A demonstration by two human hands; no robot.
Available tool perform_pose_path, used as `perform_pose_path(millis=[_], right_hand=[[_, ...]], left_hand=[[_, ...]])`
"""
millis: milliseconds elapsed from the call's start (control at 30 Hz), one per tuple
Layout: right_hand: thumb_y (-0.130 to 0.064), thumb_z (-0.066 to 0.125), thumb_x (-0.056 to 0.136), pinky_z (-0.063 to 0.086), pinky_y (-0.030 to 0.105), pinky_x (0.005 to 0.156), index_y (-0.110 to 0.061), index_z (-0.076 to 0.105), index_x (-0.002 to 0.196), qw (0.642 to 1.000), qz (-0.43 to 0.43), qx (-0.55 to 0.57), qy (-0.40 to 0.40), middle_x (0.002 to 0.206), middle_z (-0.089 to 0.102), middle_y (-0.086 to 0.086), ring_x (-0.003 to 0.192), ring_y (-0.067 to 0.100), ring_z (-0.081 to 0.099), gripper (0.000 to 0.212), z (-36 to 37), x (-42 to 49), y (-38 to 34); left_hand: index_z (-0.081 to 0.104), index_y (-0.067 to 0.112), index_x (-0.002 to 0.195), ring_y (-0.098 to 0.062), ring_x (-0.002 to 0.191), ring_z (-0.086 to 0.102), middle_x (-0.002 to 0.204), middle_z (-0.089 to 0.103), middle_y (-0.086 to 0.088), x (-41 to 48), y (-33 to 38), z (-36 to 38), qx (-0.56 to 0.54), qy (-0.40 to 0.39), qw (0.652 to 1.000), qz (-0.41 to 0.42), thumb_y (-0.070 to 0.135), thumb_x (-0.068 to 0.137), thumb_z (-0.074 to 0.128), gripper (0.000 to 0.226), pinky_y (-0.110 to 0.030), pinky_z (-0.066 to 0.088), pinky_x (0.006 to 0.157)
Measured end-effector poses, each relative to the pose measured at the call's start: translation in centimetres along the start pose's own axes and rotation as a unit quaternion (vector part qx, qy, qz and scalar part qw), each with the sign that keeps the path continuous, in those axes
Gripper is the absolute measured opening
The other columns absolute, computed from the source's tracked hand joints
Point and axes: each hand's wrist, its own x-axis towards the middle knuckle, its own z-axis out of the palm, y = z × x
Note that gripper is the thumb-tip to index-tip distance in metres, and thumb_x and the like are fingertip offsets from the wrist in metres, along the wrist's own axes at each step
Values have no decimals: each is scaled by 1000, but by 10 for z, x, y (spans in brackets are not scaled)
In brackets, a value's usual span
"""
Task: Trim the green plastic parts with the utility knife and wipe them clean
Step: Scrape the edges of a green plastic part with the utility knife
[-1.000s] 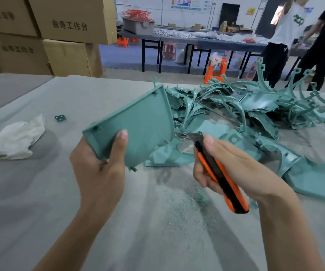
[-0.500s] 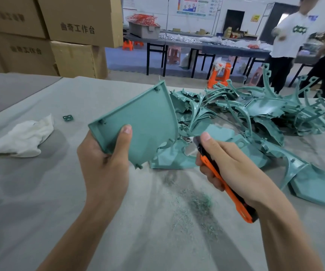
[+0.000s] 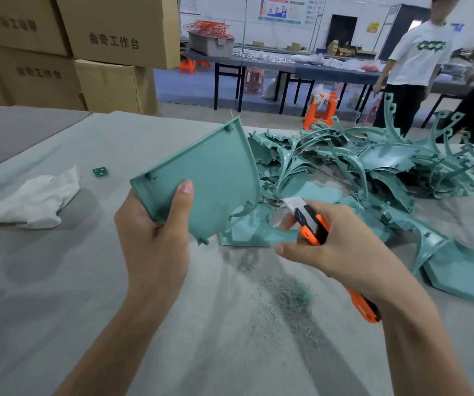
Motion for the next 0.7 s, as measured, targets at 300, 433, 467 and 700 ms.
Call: perform_pose_path(millis=[300, 433, 467, 700], right_hand=[[-10, 54, 100, 53, 26, 72, -24, 59, 104, 999, 0, 38, 10, 97, 70, -18, 74, 10, 61, 15, -14, -1, 19], [-27, 66, 91, 49, 38, 57, -13, 65, 81, 988, -38, 83, 126, 65, 66, 2, 55, 18, 56, 17, -13, 1, 16], [-31, 70, 87, 45, 41, 57, -14, 64, 74, 981, -45, 76, 171, 59, 60, 4, 52, 20, 50, 23, -12, 1, 16], [-39, 77, 79, 33, 22, 51, -29, 76, 102, 927, -102, 287, 220, 56, 31, 4, 51, 16, 30, 25, -7, -9, -6]], left_hand=[[72, 33, 81, 0, 83, 68, 86, 72, 17, 6, 3, -3, -71, 44, 995, -59, 21, 86, 63, 16, -15, 51, 68], [75, 36, 79, -4, 85, 69, 88, 74, 14, 10, 6, -4, -126, 35, 986, -100, 22, 82, 66, 17, -18, 52, 70], [75, 35, 78, -4, 83, 69, 86, 74, 13, 10, 7, -5, -129, 27, 986, -102, 20, 81, 66, 17, -17, 52, 67], [72, 31, 77, -4, 63, 64, 72, 70, 13, 0, 24, -8, -69, -117, 990, -25, 32, 76, 68, 4, -19, 50, 53]])
